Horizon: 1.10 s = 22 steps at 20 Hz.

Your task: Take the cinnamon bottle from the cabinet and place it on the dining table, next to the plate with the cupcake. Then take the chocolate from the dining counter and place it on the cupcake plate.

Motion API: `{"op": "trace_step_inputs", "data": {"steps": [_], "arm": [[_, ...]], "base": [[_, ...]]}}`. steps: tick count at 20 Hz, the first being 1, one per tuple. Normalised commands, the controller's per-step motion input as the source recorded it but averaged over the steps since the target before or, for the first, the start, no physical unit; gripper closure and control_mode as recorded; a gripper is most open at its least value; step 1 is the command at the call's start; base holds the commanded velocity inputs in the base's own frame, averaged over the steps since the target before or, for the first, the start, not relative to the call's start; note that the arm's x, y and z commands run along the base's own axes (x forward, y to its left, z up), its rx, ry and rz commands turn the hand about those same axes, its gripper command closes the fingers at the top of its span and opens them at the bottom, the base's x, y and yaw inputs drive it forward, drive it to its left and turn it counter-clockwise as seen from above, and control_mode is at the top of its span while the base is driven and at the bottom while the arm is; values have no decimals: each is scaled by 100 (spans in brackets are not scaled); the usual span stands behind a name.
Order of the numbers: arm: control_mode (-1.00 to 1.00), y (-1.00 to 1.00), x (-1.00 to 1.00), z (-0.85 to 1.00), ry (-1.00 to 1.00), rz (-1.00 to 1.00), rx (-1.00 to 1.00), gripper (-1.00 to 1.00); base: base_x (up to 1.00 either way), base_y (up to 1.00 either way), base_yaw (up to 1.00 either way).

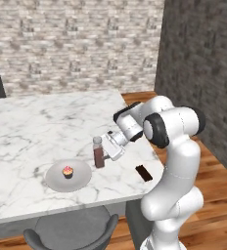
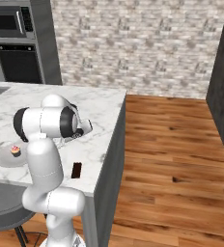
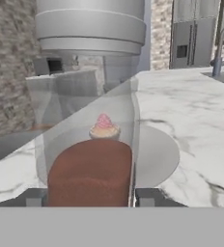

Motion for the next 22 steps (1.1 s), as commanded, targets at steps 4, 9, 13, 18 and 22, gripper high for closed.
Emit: {"op": "trace_step_inputs", "data": {"steps": [4,9,13,18,22], "arm": [[-100,0,-15,21,0,-1,0,-100],[-100,-14,-30,31,-5,0,0,-100],[-100,-56,-23,54,-2,-4,-2,-100],[-100,-72,-10,68,0,-10,-3,-100],[-100,-36,-56,76,4,-22,-12,-100]], "base": [[0,0,0],[0,0,0],[0,0,0],[0,0,0],[0,0,0]]}}
